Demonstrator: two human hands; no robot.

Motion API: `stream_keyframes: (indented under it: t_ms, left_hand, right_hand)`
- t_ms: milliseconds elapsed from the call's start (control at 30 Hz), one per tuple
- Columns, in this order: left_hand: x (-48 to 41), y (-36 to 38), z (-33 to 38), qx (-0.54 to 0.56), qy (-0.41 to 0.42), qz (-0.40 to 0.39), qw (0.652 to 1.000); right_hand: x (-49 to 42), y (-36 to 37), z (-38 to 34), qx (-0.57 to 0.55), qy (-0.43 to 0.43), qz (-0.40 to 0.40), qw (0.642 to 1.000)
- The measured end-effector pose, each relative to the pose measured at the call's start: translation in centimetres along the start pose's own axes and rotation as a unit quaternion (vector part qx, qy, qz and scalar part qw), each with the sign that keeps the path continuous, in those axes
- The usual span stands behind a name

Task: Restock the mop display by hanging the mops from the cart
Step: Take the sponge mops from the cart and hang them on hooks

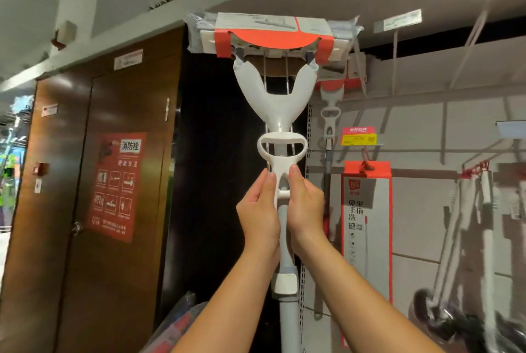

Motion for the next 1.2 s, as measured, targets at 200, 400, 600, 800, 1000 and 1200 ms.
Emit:
stream_keyframes:
  t_ms: [200, 400, 600, 800, 1000, 1200]
  left_hand:
    - [-3.2, -1.1, 0.6, 0.027, -0.006, -0.004, 1.0]
    - [-6.2, 0.4, 0.9, 0.067, -0.02, -0.038, 0.997]
    - [-10.2, 3.5, -1.1, 0.076, -0.018, -0.059, 0.995]
    - [-13.9, 7.9, -3.3, 0.12, 0.002, -0.061, 0.991]
    - [-16.8, 11.0, -5.0, 0.123, 0.038, -0.051, 0.99]
    - [-19.8, 12.2, -6.8, 0.1, 0.086, -0.031, 0.991]
  right_hand:
    - [-1.2, 2.7, -0.7, 0.02, -0.028, 0.028, 0.999]
    - [-4.2, 3.6, -0.9, 0.019, -0.028, 0.046, 0.998]
    - [-8.9, 2.9, -0.9, 0.028, -0.033, 0.064, 0.997]
    - [-14.7, 1.0, -1.0, 0.036, -0.056, 0.061, 0.996]
    - [-19.2, -0.3, -0.9, 0.049, -0.066, 0.045, 0.996]
    - [-22.2, -0.3, 0.0, 0.009, -0.054, 0.015, 0.998]
Point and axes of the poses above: each hand's wrist, its own x-axis away from the middle knuckle, its own y-axis out of the palm, z = x × y, the point moved 4 cm from there along -x, towards the middle knuckle, and after that the axes turned 6 degrees about x, right-handed, at the moved point
